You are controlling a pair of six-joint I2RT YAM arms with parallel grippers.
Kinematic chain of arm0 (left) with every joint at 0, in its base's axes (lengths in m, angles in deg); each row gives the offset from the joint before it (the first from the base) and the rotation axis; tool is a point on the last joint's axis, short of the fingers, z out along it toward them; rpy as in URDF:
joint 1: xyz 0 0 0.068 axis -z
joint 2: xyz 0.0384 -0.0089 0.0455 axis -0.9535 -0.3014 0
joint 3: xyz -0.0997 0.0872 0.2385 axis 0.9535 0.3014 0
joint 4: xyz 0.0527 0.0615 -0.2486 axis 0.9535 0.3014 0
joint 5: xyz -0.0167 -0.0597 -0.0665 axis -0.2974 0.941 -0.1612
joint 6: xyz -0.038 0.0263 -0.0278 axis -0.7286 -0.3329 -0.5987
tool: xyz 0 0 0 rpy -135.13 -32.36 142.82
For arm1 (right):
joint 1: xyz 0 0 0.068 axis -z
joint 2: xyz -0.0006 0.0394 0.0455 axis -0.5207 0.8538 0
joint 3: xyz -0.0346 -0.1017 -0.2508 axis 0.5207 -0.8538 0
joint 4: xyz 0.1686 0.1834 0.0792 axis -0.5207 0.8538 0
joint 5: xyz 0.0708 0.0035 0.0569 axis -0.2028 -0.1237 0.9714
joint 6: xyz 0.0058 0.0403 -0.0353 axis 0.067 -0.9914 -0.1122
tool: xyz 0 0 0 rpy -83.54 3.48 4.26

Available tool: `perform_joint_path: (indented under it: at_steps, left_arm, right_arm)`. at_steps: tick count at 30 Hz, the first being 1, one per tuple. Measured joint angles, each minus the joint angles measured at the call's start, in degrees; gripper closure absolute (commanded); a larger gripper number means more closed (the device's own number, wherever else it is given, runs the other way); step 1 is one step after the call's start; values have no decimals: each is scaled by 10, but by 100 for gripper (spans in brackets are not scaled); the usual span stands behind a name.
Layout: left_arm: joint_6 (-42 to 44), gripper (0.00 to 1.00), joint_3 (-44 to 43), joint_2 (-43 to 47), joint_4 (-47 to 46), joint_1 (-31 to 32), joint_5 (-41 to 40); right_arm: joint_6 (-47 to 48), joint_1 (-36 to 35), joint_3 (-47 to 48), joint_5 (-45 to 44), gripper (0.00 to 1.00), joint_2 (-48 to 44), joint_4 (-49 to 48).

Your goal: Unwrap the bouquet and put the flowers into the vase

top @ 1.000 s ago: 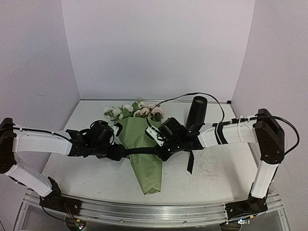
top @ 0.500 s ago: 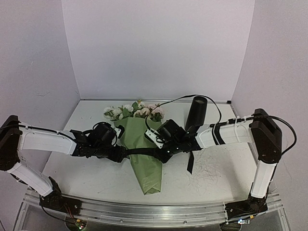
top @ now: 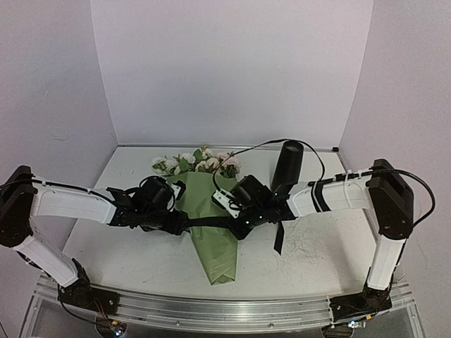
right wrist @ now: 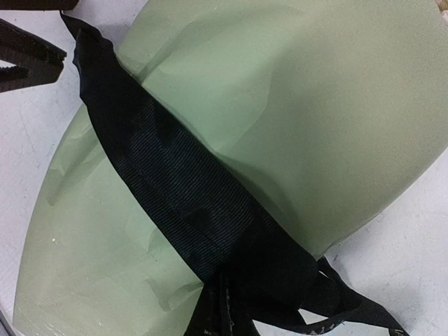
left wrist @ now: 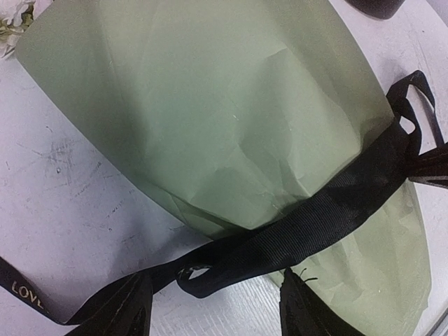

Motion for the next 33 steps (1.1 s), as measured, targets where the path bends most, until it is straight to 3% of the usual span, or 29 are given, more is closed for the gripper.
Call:
perform_joint_path:
  at_steps: [8,13,15,21,29,31,33]
  left_arm:
    - [0,37,-3,-9,-1,0,10]
    - [-1,38,-3,-16,-4,0,17]
    - [-1,38,-3,-19,-4,0,20]
    - [-1,38,-3,-20,-5,0,24]
    - [-2,38,-3,-20,-5,0,24]
    - [-3,38,-3,-20,-5,0,24]
    - [-4,38,-3,-20,-5,0,24]
  right_arm:
    - [-25,0,-29,-62,98,-72,10]
    - [-34,1,-37,-71,46,-93,8]
    - [-31,0,-38,-62,38,-93,10]
    - [-19,0,-37,-50,48,-77,10]
    - [-11,0,-10,-39,51,-12,13]
    - [-11,0,-1,-36,59,-1,13]
    - [-11,0,5,-37,75,3,14]
